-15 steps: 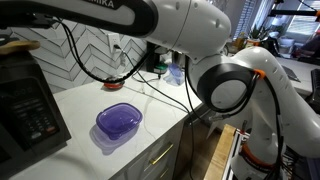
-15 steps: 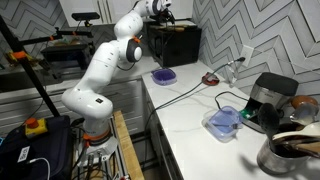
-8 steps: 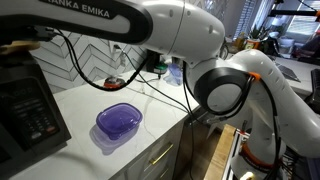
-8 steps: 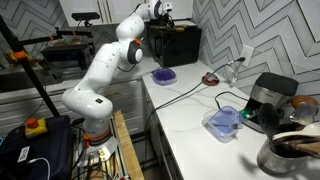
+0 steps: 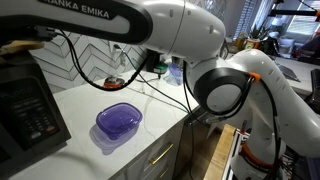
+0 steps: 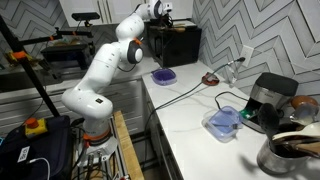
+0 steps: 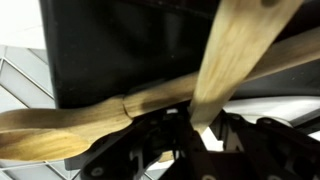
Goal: Remove the wooden spatula with a hole in it from the microwave and put it on the coffee machine
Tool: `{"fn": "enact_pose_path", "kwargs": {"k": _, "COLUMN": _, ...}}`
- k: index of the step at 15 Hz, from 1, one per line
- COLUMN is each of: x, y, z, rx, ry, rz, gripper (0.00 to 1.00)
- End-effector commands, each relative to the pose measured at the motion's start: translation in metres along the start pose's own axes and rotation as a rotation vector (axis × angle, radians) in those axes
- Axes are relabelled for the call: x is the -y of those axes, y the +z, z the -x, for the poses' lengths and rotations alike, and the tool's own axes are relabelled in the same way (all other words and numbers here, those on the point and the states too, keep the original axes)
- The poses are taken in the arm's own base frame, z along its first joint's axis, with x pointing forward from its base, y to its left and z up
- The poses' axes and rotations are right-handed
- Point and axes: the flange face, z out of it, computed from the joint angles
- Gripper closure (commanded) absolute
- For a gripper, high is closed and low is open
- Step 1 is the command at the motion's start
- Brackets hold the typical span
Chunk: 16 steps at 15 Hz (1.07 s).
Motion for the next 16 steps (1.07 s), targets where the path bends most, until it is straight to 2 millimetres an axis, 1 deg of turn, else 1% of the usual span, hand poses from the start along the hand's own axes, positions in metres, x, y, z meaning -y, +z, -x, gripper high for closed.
{"fn": "enact_pose_path", "kwargs": {"k": 1, "x": 0.004, "y": -0.001, "z": 0.003, "rx": -0.003, "ry": -0.008, "rz": 0.03, "gripper": 0.94}}
{"fn": "enact_pose_path", "kwargs": {"k": 4, "x": 0.011, "y": -0.023, "z": -0.004, "rx": -0.062, "ry": -0.023, "rz": 0.059, "gripper": 0.94}}
{"fn": "enact_pose_path", "kwargs": {"k": 8, "x": 0.023, "y": -0.069, "z": -0.015, "rx": -0.192, "ry": 0.012, "rz": 0.152, "gripper": 0.94}}
{"fn": "enact_pose_path", "kwargs": {"k": 10, "x": 0.021, "y": -0.091, "z": -0.02, "rx": -0.251, "ry": 0.091, "rz": 0.238, "gripper": 0.94}}
{"fn": "enact_pose_path", "kwargs": {"k": 13, "x": 0.014, "y": -0.117, "z": -0.022, "rx": -0.288, "ry": 0.202, "rz": 0.357, "gripper": 0.94}}
{"fn": "enact_pose_path", "kwargs": {"k": 16, "x": 0.008, "y": -0.134, "z": -0.016, "rx": -0.295, "ry": 0.314, "rz": 0.484, "gripper": 0.94}}
